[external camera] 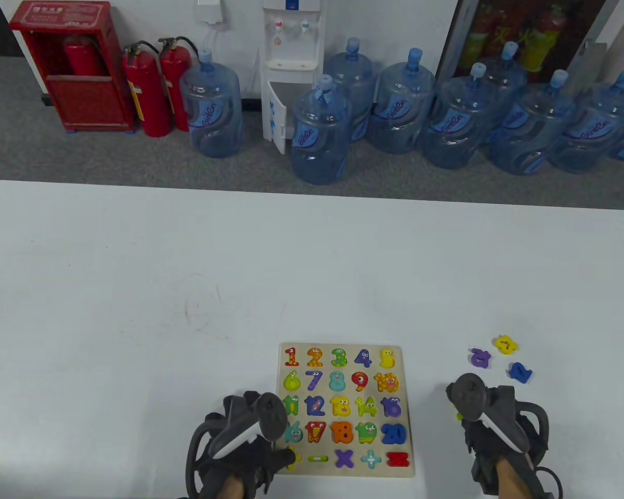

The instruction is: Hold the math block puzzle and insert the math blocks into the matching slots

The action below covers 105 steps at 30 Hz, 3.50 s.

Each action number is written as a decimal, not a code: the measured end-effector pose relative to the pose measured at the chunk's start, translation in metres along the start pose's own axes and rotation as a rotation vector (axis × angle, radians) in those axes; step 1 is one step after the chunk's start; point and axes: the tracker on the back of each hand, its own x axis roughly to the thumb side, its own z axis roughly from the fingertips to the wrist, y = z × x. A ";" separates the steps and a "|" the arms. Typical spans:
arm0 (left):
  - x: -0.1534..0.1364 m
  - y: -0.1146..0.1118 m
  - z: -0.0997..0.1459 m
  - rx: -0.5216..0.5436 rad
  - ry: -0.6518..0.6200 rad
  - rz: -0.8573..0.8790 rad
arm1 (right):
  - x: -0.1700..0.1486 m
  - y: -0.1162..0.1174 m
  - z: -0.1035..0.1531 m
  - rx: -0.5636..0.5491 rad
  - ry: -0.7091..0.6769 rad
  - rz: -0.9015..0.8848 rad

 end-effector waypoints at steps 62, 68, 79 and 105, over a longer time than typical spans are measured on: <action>0.000 0.000 0.001 -0.001 -0.002 -0.001 | 0.029 -0.008 0.016 -0.022 -0.172 -0.042; 0.000 0.000 0.001 -0.001 -0.002 -0.001 | 0.034 -0.001 0.015 0.033 -0.190 0.051; 0.000 0.000 0.001 -0.001 -0.002 -0.001 | 0.044 0.000 0.017 -0.051 -0.210 0.080; -0.002 0.000 0.000 -0.001 -0.001 0.025 | 0.122 -0.021 0.026 -0.137 -0.397 0.017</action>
